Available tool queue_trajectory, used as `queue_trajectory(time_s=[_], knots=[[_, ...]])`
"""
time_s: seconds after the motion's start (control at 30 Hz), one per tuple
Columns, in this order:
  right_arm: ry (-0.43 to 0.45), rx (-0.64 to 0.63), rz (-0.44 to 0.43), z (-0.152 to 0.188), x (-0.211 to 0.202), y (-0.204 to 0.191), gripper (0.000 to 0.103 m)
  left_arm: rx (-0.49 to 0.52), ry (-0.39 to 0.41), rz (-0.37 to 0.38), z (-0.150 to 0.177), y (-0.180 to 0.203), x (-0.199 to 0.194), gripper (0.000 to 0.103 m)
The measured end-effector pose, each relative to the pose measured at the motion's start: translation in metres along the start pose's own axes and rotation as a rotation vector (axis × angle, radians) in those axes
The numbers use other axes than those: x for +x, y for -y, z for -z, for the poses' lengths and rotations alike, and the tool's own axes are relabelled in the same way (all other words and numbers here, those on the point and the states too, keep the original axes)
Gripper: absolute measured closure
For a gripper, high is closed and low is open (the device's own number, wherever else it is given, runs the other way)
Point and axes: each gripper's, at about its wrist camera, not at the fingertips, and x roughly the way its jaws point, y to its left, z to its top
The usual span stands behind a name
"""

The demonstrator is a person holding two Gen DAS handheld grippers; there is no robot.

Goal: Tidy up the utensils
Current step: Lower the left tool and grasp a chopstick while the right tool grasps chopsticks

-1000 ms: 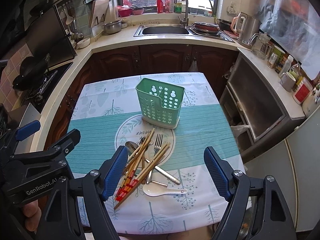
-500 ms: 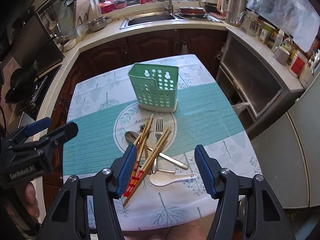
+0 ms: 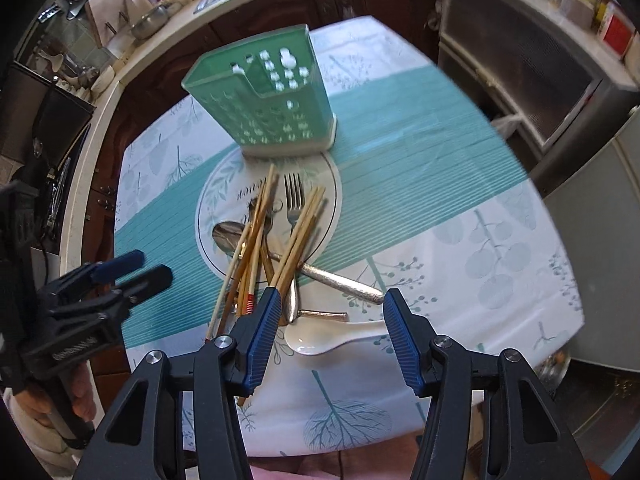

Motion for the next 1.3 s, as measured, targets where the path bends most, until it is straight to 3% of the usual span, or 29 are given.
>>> queue_trajectory(time_s=[0.1, 0.17, 0.3, 0.7, 0.97, 1.03, 1.3], knots=[[-0.050, 0.001, -0.020, -0.007, 0.028, 0.003, 0.052, -0.033, -0.051, 0.033, -0.001, -0.008, 0.027, 0.073], [-0.062, -0.006, -0.025, -0.010, 0.042, 0.004, 0.052, -0.036, -0.073, 0.031, -0.003, -0.010, 0.041, 0.075], [-0.103, -0.010, -0.044, -0.015, 0.064, 0.009, 0.052, -0.030, -0.114, 0.019, -0.004, -0.013, 0.062, 0.090], [-0.149, -0.056, -0.089, -0.022, 0.099, 0.001, 0.052, -0.028, -0.199, -0.036, -0.011, -0.009, 0.093, 0.091], [-0.145, -0.059, -0.176, -0.024, 0.106, 0.002, 0.052, 0.001, -0.242, -0.076, -0.019, 0.002, 0.102, 0.091], [-0.143, -0.051, -0.203, -0.026, 0.110, 0.003, 0.052, 0.013, -0.254, -0.101, -0.023, 0.009, 0.108, 0.098], [-0.142, -0.014, -0.264, -0.031, 0.136, 0.003, 0.052, -0.013, -0.232, -0.103, -0.024, 0.004, 0.102, 0.100]])
